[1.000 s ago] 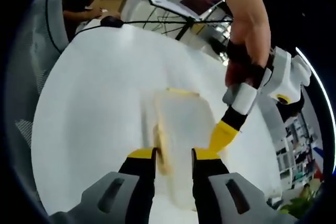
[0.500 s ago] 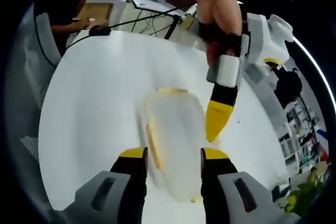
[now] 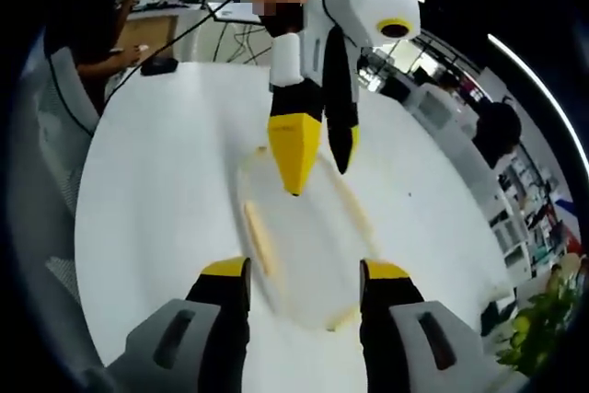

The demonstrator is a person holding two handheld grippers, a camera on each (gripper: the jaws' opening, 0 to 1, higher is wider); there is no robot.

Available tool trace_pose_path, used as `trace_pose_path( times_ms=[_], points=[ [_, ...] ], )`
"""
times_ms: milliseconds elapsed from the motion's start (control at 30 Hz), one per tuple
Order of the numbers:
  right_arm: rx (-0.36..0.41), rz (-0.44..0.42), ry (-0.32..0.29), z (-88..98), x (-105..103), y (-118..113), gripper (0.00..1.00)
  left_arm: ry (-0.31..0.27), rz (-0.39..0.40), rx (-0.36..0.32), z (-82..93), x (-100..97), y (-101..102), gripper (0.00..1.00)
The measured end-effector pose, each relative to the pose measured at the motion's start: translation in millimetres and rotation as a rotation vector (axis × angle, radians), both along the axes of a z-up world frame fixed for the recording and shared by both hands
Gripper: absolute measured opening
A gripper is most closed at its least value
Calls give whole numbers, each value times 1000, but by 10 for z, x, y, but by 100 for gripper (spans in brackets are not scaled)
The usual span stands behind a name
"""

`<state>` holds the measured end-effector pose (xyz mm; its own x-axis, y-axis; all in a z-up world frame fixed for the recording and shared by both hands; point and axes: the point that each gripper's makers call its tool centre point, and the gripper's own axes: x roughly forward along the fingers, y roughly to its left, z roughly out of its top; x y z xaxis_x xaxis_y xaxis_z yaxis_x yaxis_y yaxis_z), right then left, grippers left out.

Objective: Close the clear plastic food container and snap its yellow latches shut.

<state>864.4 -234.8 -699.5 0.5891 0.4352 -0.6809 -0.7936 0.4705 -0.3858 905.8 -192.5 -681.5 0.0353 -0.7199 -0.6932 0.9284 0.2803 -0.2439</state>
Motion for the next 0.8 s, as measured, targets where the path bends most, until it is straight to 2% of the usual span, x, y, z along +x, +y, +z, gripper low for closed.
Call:
trace_pose_path(
  times_ms=[100, 267, 367, 700, 800],
  points=[
    [6, -11, 7, -6, 1, -31, 46, -42, 33, -17, 24, 9, 20, 48],
    [28, -31, 21, -22, 7, -100, 46, -98, 90, -49, 41, -14, 84, 48],
    [34, -50, 26, -44, 21, -155, 47, -156, 112, -48, 17, -17, 146, 48],
    [66, -99, 52, -129, 31, -249, 48, -246, 229, -86, -12, -35, 332, 52],
    [87, -119, 64, -155, 56, -268, 49, -252, 271, -101, -33, -35, 384, 55]
  ],
)
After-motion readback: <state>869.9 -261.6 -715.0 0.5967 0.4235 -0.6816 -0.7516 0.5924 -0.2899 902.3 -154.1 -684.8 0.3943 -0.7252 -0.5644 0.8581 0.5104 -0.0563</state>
